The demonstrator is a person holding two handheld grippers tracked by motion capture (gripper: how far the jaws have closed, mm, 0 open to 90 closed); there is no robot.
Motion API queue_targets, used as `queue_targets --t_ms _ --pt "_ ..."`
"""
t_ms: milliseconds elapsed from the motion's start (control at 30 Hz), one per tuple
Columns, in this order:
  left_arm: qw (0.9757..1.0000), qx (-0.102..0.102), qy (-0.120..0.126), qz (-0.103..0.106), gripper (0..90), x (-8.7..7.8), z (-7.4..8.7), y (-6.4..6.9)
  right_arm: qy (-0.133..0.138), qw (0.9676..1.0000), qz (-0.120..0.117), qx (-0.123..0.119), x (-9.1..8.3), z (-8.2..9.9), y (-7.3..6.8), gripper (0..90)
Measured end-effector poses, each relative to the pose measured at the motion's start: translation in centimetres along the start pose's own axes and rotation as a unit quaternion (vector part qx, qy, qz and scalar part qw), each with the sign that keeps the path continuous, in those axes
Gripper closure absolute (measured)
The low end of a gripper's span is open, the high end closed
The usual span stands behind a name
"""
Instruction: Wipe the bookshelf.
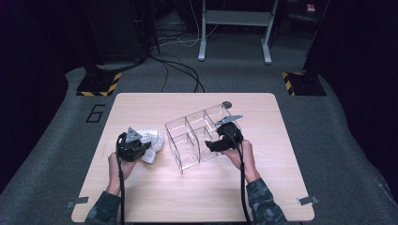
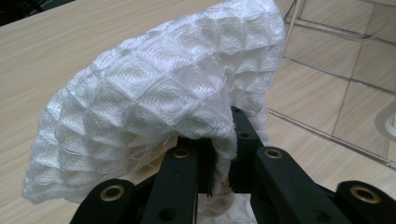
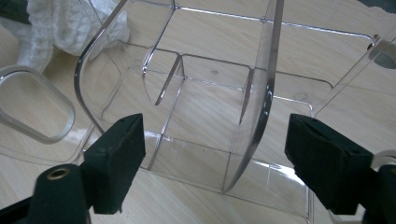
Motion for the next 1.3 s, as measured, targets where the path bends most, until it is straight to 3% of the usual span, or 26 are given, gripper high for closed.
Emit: queue_targets --t_ms 667,1100,1300 --pt "1.0000 -0.001 0.000 -0.001 83.4 0.0 0.0 0.0 -0.038 0.9987 0.035 -0.004 3.4 0.4 0.9 47.0" --pt "1.0000 0.000 0.005 -0.004 83.4 0.0 0.0 -0.2 -0.025 0.9980 0.057 -0.004 3.4 0.0 1.1 64.7" --pt "1.0000 -0.002 -0.001 0.001 83.4 0.0 0.1 -0.1 -0.036 0.9971 0.066 -0.010 3.3 -0.1 1.5 70.8"
Point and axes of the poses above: each handheld gripper's, and its own axes: x roughly forward along the jaws, z roughly out of its underside, y roughly to its right, the point moved 10 cm from there along x, roughly forward along the jaws, and after that the axes turned 12 degrees about y, right-handed, at the moved point
